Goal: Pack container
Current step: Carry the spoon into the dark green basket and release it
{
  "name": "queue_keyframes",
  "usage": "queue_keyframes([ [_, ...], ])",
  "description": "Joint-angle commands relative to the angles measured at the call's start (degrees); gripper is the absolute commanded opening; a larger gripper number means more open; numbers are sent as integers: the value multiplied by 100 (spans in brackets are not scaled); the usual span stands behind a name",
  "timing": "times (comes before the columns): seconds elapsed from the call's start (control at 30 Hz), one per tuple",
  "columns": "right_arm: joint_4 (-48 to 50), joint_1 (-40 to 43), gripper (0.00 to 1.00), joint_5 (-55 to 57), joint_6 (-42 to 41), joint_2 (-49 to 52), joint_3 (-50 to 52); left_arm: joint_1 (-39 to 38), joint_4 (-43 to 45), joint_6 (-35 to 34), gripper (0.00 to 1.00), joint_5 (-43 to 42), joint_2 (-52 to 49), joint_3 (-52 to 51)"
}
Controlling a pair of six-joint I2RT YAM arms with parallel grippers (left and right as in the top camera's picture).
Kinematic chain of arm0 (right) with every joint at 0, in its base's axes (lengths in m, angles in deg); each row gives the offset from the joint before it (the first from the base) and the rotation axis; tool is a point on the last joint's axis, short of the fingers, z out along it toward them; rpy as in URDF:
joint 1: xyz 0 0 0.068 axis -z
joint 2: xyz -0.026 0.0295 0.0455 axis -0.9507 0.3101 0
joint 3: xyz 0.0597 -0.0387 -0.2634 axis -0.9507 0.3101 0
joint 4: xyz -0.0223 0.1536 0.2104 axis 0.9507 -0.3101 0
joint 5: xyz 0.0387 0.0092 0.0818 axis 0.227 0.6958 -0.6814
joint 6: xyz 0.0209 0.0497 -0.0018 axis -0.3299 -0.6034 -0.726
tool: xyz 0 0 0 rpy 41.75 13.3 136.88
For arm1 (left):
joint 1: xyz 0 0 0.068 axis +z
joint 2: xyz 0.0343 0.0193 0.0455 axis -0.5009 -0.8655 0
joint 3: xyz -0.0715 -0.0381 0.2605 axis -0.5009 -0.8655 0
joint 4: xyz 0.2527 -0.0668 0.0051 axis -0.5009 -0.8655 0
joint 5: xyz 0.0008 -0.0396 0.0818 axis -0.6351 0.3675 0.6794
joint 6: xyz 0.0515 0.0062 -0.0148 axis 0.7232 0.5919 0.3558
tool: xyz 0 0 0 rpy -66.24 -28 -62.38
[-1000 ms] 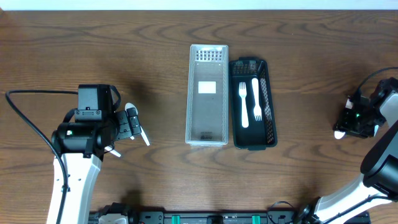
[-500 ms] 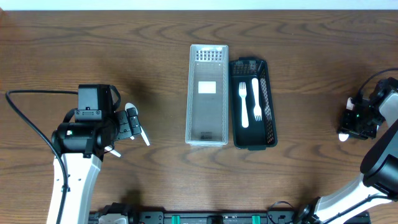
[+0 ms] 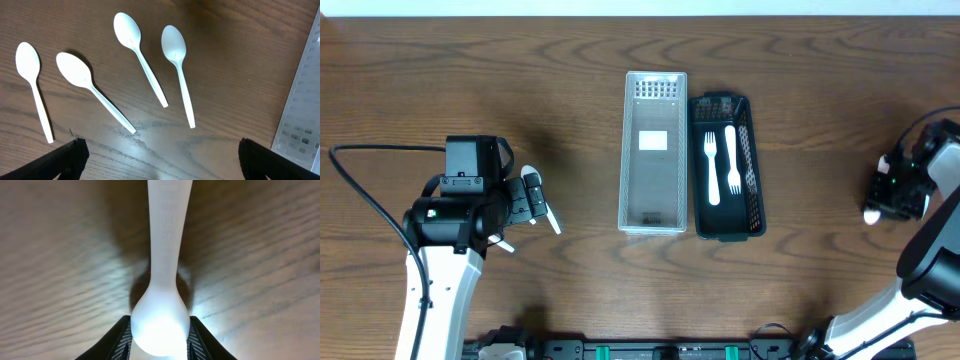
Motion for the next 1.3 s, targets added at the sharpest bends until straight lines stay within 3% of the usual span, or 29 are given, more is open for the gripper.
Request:
queue_keyframes([
  [0.0, -221, -385, 16, -131, -461, -568, -656, 24, -13, -55, 98, 22, 2, 68],
  [0.13, -796, -979, 7, -354, -763, -1115, -1329, 24, -15, -55, 98, 22, 2, 68],
  [0.47, -1224, -3307, 8, -350, -1674, -1840, -1668, 24, -17, -55, 98, 22, 2, 68],
  [0.67, -957, -4415, 7, 26, -2197, -1486, -1331, 24, -17, -55, 98, 22, 2, 68],
  [1.0, -542, -5053, 4, 31, -2312, -195, -752, 24, -17, -55, 98, 22, 2, 70],
  [1.27, -422, -5156, 27, -50, -2310, -33, -772, 24, -17, -57, 98, 22, 2, 68],
])
